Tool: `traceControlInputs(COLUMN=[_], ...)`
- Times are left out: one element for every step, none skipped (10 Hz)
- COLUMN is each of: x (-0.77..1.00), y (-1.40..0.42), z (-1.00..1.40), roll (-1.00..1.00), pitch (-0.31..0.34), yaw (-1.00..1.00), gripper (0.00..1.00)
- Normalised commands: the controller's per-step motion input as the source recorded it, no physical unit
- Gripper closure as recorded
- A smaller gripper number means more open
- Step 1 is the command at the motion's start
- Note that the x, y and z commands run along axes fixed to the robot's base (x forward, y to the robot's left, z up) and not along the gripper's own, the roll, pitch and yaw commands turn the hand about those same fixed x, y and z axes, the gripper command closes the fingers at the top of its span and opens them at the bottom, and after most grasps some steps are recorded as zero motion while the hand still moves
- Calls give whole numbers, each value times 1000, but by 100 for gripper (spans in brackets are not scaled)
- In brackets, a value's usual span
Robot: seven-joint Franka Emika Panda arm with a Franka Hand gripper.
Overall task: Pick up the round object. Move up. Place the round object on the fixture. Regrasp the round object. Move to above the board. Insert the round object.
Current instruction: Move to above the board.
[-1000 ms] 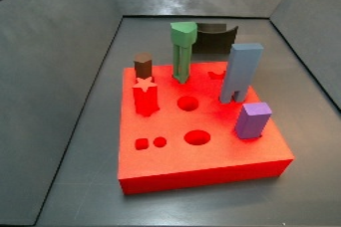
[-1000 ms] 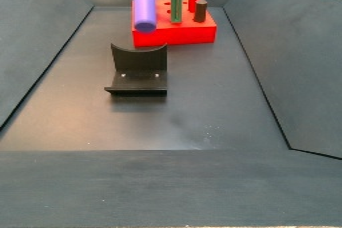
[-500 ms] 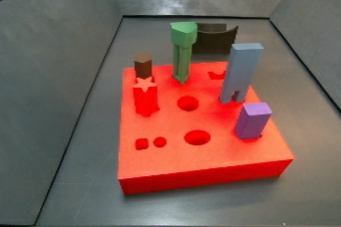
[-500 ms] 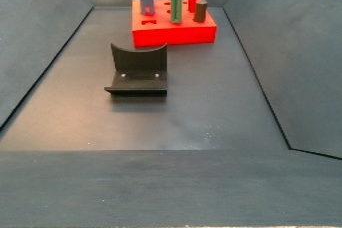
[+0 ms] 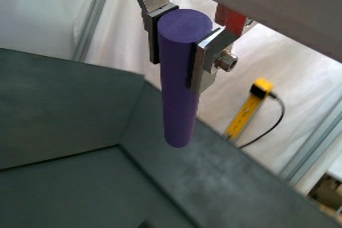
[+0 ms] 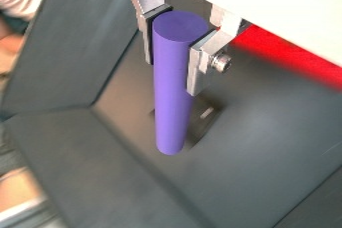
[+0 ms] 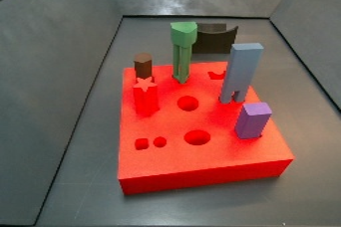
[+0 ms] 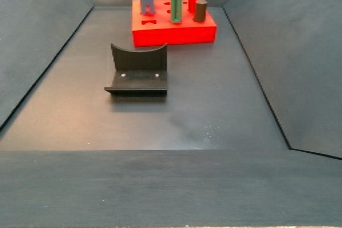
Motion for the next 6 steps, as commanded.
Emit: traceControlInputs(x=[-409, -411, -430, -441, -359, -272], y=[-1000, -1000, -1000, -1000, -722, -533], z=[94, 97, 99, 96, 69, 49], roll=[-1000, -1000, -1000, -1000, -1000, -1000], pitch=[4, 4, 3, 2, -1, -5], yaw=[-37, -38, -37, -39, -36, -38], gripper=[100, 100, 100, 100, 100, 100])
